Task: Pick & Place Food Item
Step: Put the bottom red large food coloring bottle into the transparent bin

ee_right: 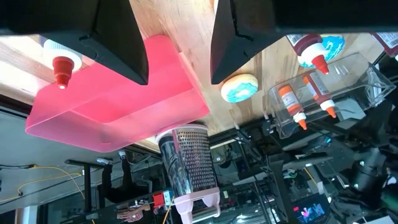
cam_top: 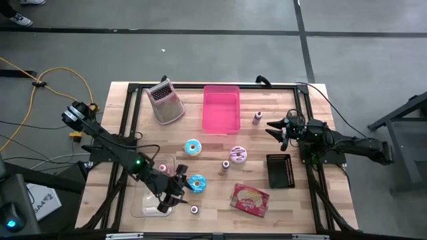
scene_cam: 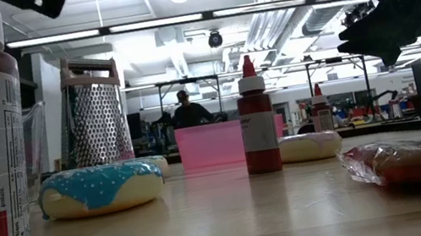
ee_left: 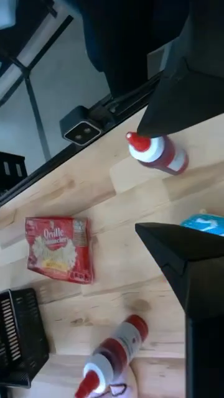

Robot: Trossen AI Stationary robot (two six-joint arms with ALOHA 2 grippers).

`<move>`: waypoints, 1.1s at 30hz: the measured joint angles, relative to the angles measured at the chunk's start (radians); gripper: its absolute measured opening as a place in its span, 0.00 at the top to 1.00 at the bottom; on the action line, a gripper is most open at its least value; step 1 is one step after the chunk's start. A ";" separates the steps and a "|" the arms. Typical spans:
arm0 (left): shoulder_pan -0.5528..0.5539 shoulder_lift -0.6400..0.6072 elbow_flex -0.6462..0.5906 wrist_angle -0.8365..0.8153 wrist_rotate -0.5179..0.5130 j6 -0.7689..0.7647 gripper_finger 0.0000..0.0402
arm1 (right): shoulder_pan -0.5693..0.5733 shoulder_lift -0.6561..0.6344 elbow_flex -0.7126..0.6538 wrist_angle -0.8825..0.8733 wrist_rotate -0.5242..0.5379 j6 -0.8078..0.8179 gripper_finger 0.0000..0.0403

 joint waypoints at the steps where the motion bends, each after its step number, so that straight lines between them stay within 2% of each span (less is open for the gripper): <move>1: 0.000 0.012 0.000 0.014 0.001 -0.006 0.42 | 0.000 0.000 0.000 0.000 0.000 0.000 0.60; 12: -0.026 0.165 0.126 -0.024 0.034 -0.010 0.41 | 0.000 0.000 0.000 0.000 0.000 0.000 0.60; 33: -0.049 0.234 0.129 -0.024 0.018 -0.069 0.41 | 0.000 0.000 0.000 0.000 0.000 0.000 0.60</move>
